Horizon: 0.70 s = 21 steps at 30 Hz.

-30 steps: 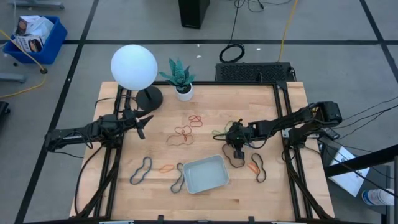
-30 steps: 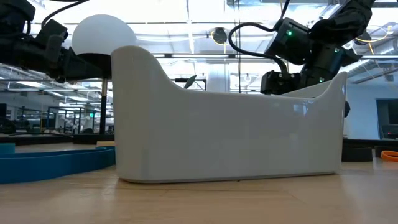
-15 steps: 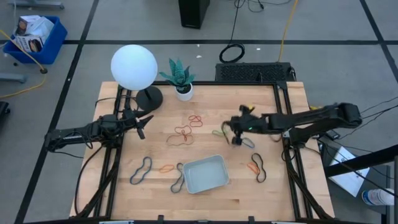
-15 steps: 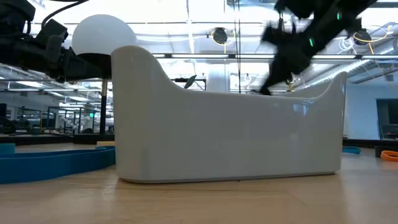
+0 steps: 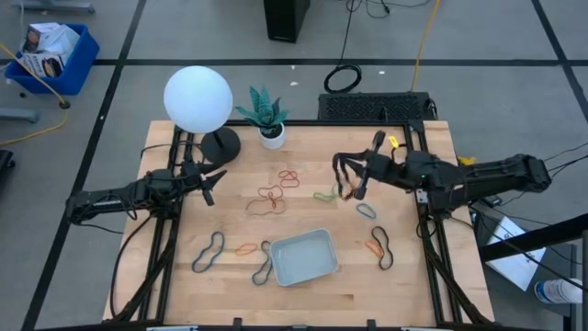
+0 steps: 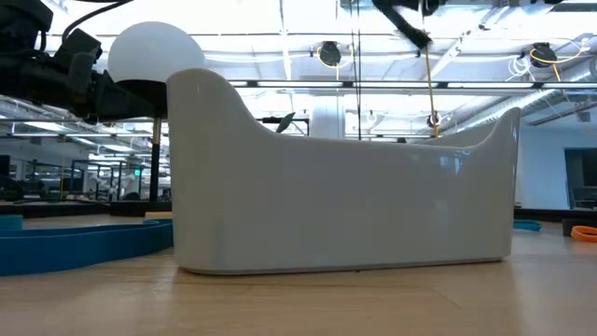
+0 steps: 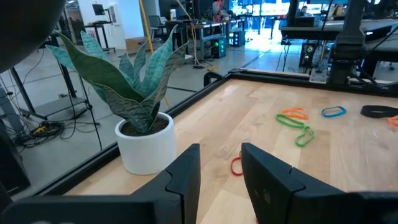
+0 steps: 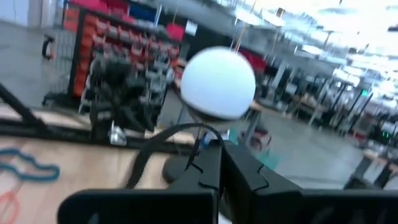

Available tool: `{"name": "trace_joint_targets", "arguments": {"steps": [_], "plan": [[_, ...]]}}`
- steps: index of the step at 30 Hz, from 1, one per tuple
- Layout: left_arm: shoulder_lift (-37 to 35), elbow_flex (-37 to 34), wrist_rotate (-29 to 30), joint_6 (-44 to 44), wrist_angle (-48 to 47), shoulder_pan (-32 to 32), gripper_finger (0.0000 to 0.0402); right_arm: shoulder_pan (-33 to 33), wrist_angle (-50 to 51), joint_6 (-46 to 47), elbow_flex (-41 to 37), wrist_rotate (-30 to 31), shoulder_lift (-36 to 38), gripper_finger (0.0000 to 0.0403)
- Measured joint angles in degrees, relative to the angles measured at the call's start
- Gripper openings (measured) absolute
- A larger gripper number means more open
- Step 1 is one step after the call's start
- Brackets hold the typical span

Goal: Pick and place rubber bands into bin
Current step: Put the left black rubber band into the gray bin

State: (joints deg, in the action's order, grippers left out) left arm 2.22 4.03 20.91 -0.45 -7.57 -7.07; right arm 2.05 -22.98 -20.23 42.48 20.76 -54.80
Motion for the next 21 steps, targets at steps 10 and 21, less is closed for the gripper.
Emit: {"name": "trace_joint_targets", "arguments": {"steps": [10, 21], "plan": [[0.02, 0.00, 0.00, 0.00, 0.06, 0.00, 0.0124, 2.52, -3.78, 0.51, 0.00, -0.03, -2.22, 0.0000], [0.02, -0.02, 0.00, -0.01, 0.10, -0.01, 0.0124, 6.39, 3.93, -0.44, 13.35, -6.08, -11.98, 0.0000]]}}
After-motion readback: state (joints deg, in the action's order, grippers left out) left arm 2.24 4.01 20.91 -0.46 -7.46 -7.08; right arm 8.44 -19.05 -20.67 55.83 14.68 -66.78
